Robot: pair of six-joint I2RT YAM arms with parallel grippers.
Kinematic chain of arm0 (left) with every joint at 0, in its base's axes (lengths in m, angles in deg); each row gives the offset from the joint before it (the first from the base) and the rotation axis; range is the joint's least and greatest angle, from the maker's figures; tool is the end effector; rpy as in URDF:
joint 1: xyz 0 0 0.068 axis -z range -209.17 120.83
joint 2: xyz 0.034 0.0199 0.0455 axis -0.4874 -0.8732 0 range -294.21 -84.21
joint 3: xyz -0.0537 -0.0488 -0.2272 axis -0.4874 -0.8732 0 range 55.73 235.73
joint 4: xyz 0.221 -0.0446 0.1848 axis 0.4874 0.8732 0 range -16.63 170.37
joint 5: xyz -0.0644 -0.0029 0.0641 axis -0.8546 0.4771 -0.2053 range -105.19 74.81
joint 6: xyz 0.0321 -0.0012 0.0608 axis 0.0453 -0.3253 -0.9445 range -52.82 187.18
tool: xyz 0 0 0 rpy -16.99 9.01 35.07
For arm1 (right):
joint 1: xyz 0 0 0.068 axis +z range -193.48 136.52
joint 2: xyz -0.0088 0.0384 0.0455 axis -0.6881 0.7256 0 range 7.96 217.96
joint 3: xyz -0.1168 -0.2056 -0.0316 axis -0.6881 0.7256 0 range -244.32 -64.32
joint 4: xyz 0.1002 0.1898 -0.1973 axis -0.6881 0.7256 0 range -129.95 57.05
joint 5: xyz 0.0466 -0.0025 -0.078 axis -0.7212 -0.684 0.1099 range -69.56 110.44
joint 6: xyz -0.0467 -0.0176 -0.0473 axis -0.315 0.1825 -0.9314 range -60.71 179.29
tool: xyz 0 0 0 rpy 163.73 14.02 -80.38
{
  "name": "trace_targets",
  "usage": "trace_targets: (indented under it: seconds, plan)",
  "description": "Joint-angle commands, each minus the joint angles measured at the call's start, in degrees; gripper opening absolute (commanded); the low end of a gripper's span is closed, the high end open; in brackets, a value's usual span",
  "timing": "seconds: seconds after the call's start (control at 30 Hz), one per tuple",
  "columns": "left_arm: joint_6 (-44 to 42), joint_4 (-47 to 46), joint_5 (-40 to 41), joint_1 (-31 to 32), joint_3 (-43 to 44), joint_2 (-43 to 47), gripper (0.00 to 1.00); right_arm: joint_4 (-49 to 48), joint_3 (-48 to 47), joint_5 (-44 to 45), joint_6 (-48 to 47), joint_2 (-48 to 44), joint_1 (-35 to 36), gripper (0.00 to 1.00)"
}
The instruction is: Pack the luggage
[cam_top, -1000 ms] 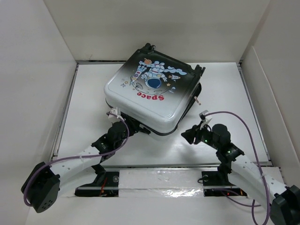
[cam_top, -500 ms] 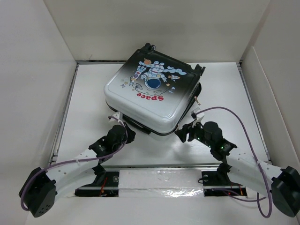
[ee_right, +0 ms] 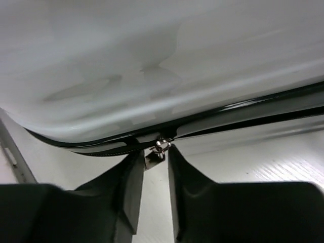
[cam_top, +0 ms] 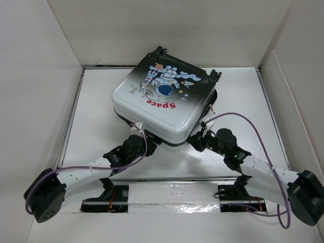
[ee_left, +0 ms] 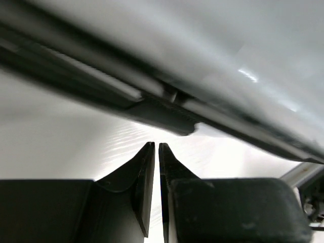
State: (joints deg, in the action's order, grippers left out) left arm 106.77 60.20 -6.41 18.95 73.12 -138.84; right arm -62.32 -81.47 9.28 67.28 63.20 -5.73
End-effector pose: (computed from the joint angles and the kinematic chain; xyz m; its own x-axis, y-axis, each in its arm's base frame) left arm 0.1815 -0.1896 0.1275 -0.6195 -0.2527 -0.7432 0.3218 0.7818 -0.5340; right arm 0.2057 0.1728 0.1427 -0.3161 -0.0723 -0.9460 -0.7110 0.6783 0.1857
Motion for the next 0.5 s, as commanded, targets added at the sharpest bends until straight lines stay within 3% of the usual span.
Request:
trace_targets:
  seconds: [0.0,0.2,0.33,0.47]
  plan:
    - [-1.80,-6.16,-1.38,0.84,3.96,-1.96,0.06,-7.06,-2.10,0.96,-1.05,1.18,0.12,0.23]
    - [-2.06,-10.99,-2.62,0.84,5.46,-3.90,0.06,-10.24,-0.08,1.49,1.15,1.27,1.70,0.03]
    - [-2.50,-14.42,-2.71,0.84,6.95,-5.74,0.06,-8.75,2.02,4.11,2.47,-1.01,4.51,0.00]
    - [-2.68,-17.77,-2.27,0.84,8.45,-8.56,0.06,0.63,2.03,9.04,4.66,-5.31,9.17,0.00]
